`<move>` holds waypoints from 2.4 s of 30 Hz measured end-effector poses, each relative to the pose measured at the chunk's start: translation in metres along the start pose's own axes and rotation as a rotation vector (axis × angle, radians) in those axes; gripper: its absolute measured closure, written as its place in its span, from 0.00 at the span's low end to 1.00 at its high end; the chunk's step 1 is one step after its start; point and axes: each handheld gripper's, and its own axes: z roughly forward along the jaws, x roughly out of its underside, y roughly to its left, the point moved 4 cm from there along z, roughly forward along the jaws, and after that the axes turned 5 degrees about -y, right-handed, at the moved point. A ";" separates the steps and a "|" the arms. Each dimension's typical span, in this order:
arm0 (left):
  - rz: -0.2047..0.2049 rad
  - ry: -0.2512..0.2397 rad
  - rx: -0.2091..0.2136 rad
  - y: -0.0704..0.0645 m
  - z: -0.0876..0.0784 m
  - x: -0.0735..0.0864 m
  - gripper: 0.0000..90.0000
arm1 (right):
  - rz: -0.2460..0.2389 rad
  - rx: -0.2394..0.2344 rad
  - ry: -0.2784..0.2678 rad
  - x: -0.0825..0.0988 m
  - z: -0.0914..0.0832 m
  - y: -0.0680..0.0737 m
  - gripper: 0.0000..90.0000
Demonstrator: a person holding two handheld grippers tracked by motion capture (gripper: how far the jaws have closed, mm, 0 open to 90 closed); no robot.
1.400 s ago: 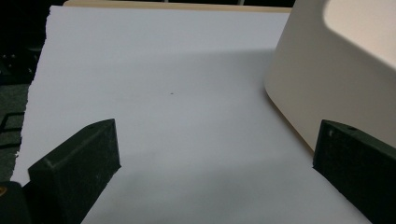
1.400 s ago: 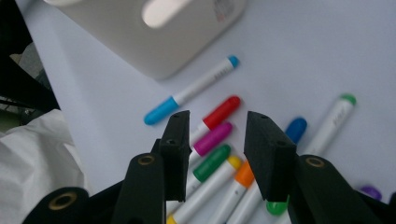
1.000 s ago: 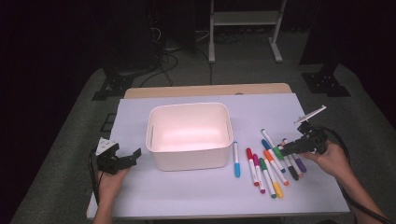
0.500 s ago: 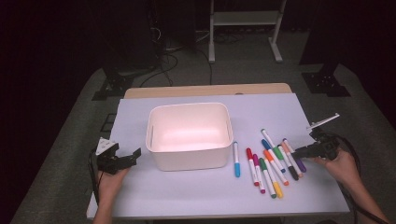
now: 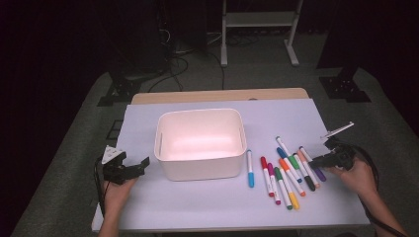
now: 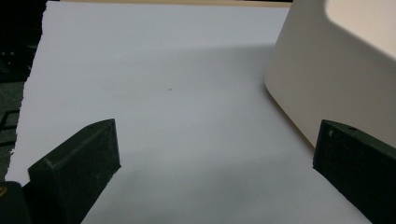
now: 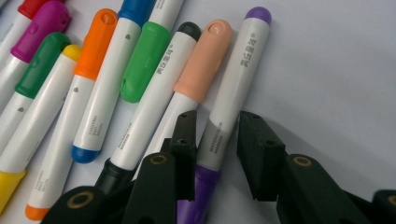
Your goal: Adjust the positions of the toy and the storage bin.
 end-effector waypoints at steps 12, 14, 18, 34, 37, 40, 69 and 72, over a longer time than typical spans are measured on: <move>0.001 -0.001 -0.001 0.001 0.000 0.000 0.00 | -0.007 0.072 -0.004 0.000 0.001 0.002 0.84; -0.003 -0.004 -0.002 0.001 0.000 0.000 0.00 | 0.010 0.062 -0.006 0.000 0.001 0.001 0.84; -0.002 -0.003 -0.002 0.001 0.000 0.000 0.00 | 0.030 0.035 -0.016 0.001 -0.001 -0.001 0.84; 0.000 0.000 -0.002 0.000 0.001 0.000 0.00 | 0.052 -0.097 -0.075 -0.010 -0.032 0.011 0.84; -0.001 0.000 -0.003 0.000 0.001 0.000 0.00 | 0.028 -0.140 -0.081 -0.019 -0.039 0.022 0.84; -0.001 -0.001 -0.002 0.001 0.000 0.000 0.00 | -0.001 -0.181 -0.088 -0.028 -0.045 0.035 0.84; -0.005 -0.008 -0.002 0.001 0.000 -0.001 0.00 | -0.326 -0.393 -0.057 -0.143 -0.097 0.170 0.84; -0.003 -0.010 -0.001 0.002 0.000 -0.002 0.00 | -0.355 -0.410 -0.037 -0.156 -0.096 0.186 0.84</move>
